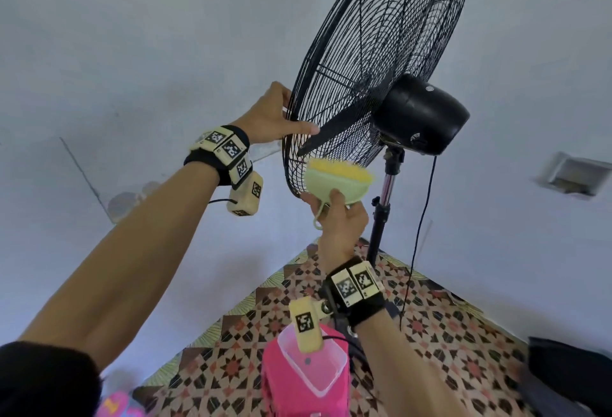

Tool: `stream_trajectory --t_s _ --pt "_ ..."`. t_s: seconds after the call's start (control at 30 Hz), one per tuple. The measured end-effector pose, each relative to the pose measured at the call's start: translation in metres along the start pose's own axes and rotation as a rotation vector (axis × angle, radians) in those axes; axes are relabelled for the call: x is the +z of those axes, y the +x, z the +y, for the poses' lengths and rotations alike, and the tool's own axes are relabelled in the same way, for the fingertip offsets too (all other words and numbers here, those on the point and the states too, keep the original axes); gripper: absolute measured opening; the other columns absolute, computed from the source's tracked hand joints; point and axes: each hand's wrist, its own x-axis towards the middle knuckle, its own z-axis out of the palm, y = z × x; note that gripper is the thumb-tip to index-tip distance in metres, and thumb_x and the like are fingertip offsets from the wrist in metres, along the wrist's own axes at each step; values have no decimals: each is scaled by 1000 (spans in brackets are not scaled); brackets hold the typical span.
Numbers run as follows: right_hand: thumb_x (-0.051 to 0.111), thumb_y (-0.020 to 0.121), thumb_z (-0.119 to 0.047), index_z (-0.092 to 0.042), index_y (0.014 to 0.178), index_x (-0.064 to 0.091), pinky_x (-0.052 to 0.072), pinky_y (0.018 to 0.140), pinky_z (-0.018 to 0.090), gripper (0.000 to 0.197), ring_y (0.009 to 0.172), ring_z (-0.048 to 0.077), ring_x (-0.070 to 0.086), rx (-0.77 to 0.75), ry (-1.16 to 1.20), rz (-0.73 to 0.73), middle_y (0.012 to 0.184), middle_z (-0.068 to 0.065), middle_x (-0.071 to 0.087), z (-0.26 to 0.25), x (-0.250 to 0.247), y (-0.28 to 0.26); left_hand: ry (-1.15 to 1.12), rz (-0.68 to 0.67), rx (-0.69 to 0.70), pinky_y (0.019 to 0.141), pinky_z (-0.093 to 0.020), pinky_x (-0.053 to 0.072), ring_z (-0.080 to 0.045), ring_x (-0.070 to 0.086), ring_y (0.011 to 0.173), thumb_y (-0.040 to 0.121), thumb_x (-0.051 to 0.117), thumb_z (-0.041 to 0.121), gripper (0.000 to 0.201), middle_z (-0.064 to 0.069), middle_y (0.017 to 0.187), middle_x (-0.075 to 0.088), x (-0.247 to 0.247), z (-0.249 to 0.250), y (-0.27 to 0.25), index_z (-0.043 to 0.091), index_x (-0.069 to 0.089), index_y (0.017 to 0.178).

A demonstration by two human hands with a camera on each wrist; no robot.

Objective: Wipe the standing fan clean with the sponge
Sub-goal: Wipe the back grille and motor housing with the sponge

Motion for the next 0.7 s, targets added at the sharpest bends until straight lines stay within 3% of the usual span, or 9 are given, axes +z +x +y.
stream_trajectory --t_s 0.17,0.37,0.57,0.7 --pt "53 102 -3 5 128 56 60 63 30 28 81 45 75 96 -167 -219 113 32 70 2 6 -1 -6 2 -4 90 -53 58 -26 64 112 62 90 68 94 -4 124 57 0 -4 -1 18 41 125" --pt "52 100 2 -1 123 60 60 61 29 24 71 38 76 20 -60 -8 106 24 73 -7 3 4 19 23 17 92 -48 58 -24 59 115 69 89 61 90 -3 125 53 4 -2 -1 16 40 129" --pt "51 102 -1 6 126 55 63 67 35 26 77 44 75 65 -180 -209 113 31 70 0 10 -3 2 12 11 90 -52 59 -24 61 113 64 90 67 93 -1 123 54 3 -5 -1 19 41 126" --pt "53 99 2 1 123 59 62 62 34 25 72 43 75 -31 -105 35 108 26 72 -11 10 7 -2 24 30 91 -49 58 -23 59 114 67 90 62 89 0 122 52 3 -5 -1 18 41 127"
